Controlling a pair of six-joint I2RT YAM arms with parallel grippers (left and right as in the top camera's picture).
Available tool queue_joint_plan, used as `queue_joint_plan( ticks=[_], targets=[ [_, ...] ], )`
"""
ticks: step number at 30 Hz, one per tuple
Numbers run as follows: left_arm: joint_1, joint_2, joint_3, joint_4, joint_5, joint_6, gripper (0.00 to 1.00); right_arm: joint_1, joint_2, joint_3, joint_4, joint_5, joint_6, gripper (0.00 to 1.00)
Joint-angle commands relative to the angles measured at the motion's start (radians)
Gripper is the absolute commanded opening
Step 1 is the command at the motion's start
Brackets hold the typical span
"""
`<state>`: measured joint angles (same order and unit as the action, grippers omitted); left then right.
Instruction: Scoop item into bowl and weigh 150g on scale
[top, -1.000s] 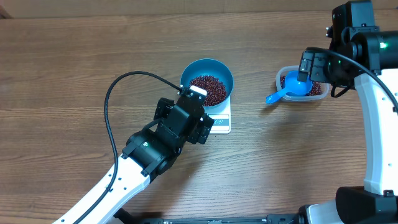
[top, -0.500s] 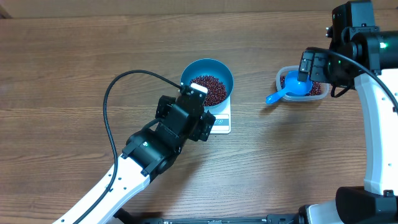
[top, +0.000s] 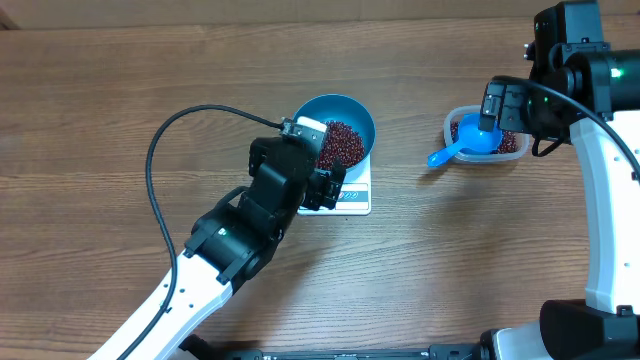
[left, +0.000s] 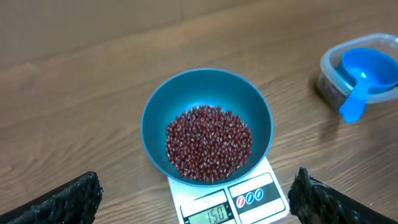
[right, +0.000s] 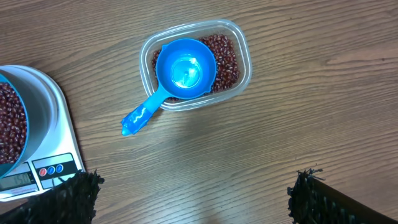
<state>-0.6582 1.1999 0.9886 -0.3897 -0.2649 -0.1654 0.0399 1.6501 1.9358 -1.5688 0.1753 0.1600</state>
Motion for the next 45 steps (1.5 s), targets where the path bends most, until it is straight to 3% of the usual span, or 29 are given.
queue_joint_plan(
  ticks=[1, 11, 23, 29, 35, 42, 45],
  targets=[
    [0.021, -0.046, 0.022, 0.025, 0.008, 0.011, 0.99, 0.002, -0.020, 0.022, 0.004, 0.003, -0.012, 1.00],
    [0.139, -0.117, 0.022, 0.136, 0.081, 0.051, 1.00, 0.002, -0.020, 0.022, 0.004, 0.003, -0.012, 1.00],
    [0.318, -0.274, 0.007, 0.132, 0.206, 0.054, 1.00, 0.002, -0.020, 0.022, 0.005, 0.003, -0.012, 1.00],
    [0.429, -0.395, -0.081, 0.162, 0.320, 0.053, 1.00, 0.002, -0.020, 0.022, 0.005, 0.003, -0.012, 1.00],
    [0.528, -0.576, -0.317, 0.444, 0.424, 0.045, 1.00, 0.002, -0.020, 0.022, 0.004, 0.003, -0.012, 1.00],
    [0.610, -0.792, -0.636, 0.845, 0.415, -0.091, 1.00, 0.002, -0.020, 0.022, 0.004, 0.003, -0.012, 1.00],
    [0.663, -0.874, -0.720, 0.907, 0.399, -0.167, 1.00, 0.002, -0.020, 0.022, 0.005, 0.003, -0.012, 1.00]
  ],
)
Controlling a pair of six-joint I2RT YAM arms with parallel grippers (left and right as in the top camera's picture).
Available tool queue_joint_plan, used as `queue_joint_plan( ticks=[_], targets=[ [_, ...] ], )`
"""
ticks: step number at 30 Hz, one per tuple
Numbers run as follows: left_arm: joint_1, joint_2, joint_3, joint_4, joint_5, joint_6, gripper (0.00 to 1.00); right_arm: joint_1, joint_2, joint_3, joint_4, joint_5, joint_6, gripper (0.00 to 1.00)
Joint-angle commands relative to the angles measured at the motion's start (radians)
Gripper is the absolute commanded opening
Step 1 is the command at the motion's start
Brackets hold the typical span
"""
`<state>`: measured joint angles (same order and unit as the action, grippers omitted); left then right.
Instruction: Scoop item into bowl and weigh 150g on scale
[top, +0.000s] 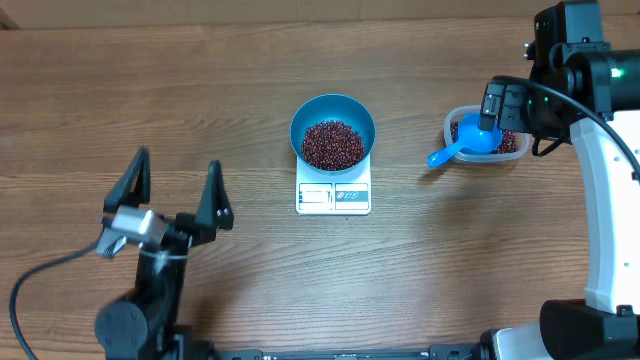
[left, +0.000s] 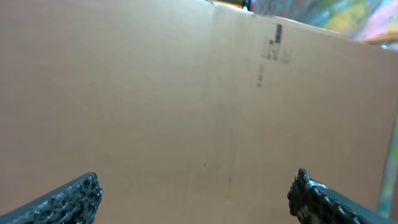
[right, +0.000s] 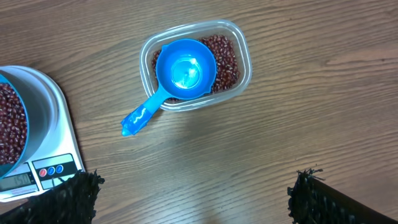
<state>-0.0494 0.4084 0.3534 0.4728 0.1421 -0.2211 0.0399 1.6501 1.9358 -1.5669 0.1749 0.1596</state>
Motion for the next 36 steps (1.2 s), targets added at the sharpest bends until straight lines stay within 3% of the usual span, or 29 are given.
queue_joint_plan(
  ticks=[1, 12, 16, 21, 32, 36],
  targets=[
    [0.080, -0.123, -0.111, 0.044, -0.020, -0.139, 1.00, 0.002, -0.020, 0.022, 0.002, 0.003, -0.011, 1.00],
    [0.187, -0.408, -0.280, -0.027, -0.035, -0.146, 1.00, 0.002, -0.020, 0.022, 0.002, 0.003, -0.011, 1.00],
    [0.188, -0.405, -0.345, -0.024, -0.074, -0.204, 1.00, 0.002, -0.020, 0.022, 0.002, 0.003, -0.011, 1.00],
    [0.188, -0.405, -0.348, -0.135, -0.118, -0.212, 0.99, 0.002, -0.020, 0.022, 0.002, 0.003, -0.011, 1.00],
    [0.188, -0.406, -0.348, -0.385, -0.124, -0.064, 0.99, 0.002, -0.020, 0.022, 0.002, 0.003, -0.011, 1.00],
    [0.188, -0.406, -0.348, -0.483, -0.128, -0.062, 1.00, 0.002, -0.020, 0.022, 0.002, 0.003, -0.011, 1.00]
  ],
)
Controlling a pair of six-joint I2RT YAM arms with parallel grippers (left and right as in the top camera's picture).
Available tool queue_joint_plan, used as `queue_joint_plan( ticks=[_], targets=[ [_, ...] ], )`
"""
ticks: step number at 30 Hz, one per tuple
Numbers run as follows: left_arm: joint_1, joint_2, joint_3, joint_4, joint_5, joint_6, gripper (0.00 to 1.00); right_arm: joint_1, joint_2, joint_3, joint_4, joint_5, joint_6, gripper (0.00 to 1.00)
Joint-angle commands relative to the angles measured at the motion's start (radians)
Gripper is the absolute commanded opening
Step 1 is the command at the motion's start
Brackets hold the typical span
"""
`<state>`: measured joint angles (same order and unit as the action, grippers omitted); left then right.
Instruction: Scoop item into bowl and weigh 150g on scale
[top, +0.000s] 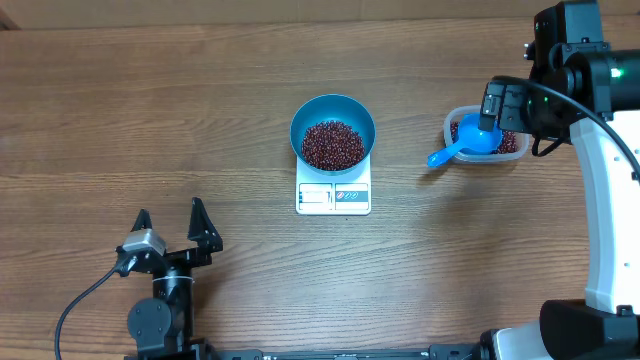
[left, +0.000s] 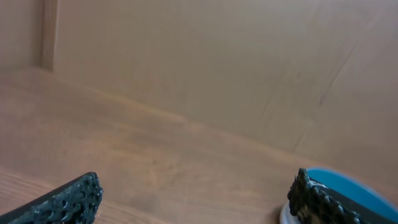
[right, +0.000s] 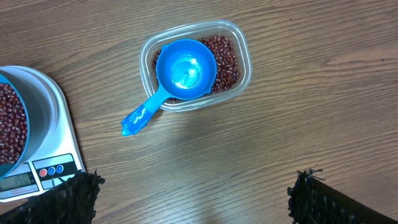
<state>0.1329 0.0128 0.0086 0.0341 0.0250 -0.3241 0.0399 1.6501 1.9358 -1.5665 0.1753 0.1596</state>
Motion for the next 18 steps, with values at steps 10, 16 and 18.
queue_joint_plan(
  ticks=[10, 16, 18],
  targets=[
    [0.006, -0.010, -0.003, -0.113, -0.007, 0.122, 0.99, 0.002, -0.020, 0.022, 0.002, 0.003, -0.011, 1.00],
    [0.006, -0.010, -0.003, -0.116, -0.009, 0.147, 0.99, 0.002, -0.020, 0.022, 0.002, 0.003, -0.011, 1.00],
    [0.005, -0.010, -0.003, -0.116, -0.009, 0.157, 1.00, 0.002, -0.020, 0.022, 0.002, 0.003, -0.011, 1.00]
  ],
)
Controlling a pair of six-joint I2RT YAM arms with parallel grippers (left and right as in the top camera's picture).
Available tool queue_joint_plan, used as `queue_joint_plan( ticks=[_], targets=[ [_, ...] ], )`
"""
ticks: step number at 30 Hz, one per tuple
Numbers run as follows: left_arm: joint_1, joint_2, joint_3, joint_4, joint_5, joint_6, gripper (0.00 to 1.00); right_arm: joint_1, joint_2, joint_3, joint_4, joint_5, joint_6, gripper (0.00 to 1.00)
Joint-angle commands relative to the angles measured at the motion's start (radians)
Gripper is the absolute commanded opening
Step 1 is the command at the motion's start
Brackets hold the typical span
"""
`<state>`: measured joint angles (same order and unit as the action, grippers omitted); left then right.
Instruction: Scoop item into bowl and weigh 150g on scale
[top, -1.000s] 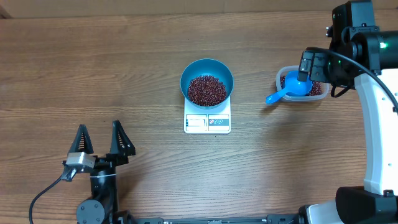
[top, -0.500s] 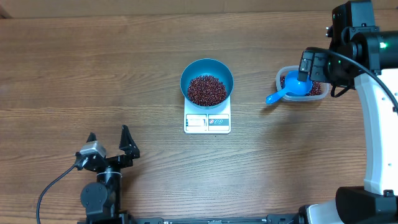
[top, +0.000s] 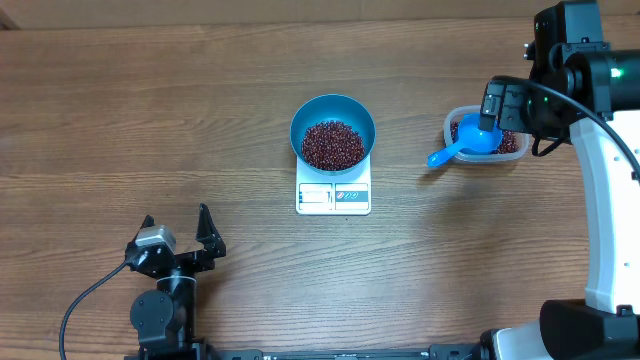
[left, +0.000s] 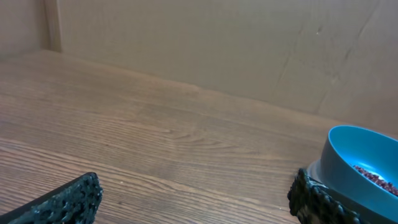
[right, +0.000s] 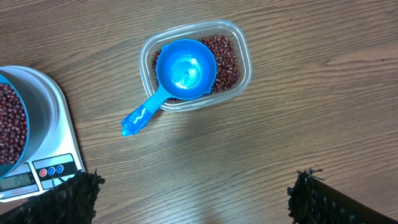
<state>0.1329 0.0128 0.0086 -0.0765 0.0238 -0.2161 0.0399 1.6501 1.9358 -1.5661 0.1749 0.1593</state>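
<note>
A blue bowl (top: 333, 132) of red beans (top: 333, 145) sits on the white scale (top: 333, 196) at the table's middle. The bowl's rim (left: 364, 165) shows at the right in the left wrist view. A blue scoop (top: 462, 146) rests in the clear bean container (top: 486, 137), both seen in the right wrist view as scoop (right: 177, 75) and container (right: 196, 65). My left gripper (top: 178, 232) stands open near the front left, far from the scale. My right gripper (right: 193, 199) is open and empty, high above the table beside the container.
The scale's display and buttons (right: 37, 174) show at the lower left of the right wrist view. A brown cardboard wall (left: 217, 43) stands behind the table. The right arm's white body (top: 605, 200) runs down the right side.
My left gripper has tilted a little lower; its view now takes in more table and the blue bowl at the right. The right arm, scoop and bowl have not moved.
My left gripper was open right over the bowl on the scale, whose display read 150. Then it stood at the front left, pointed at the cardboard wall. It has since settled low at the front left. The right gripper stayed open above the container throughout.
</note>
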Motion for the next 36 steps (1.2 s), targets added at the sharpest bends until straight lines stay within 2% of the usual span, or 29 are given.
queue_joint_plan(
  ticks=[1, 36],
  targets=[
    [0.004, -0.010, -0.003, -0.005, -0.008, 0.049, 0.99, 0.002, -0.020, 0.022, 0.002, 0.003, -0.011, 1.00],
    [-0.038, -0.009, -0.003, -0.002, -0.006, 0.048, 0.99, 0.002, -0.020, 0.022, 0.002, 0.003, -0.011, 1.00]
  ],
)
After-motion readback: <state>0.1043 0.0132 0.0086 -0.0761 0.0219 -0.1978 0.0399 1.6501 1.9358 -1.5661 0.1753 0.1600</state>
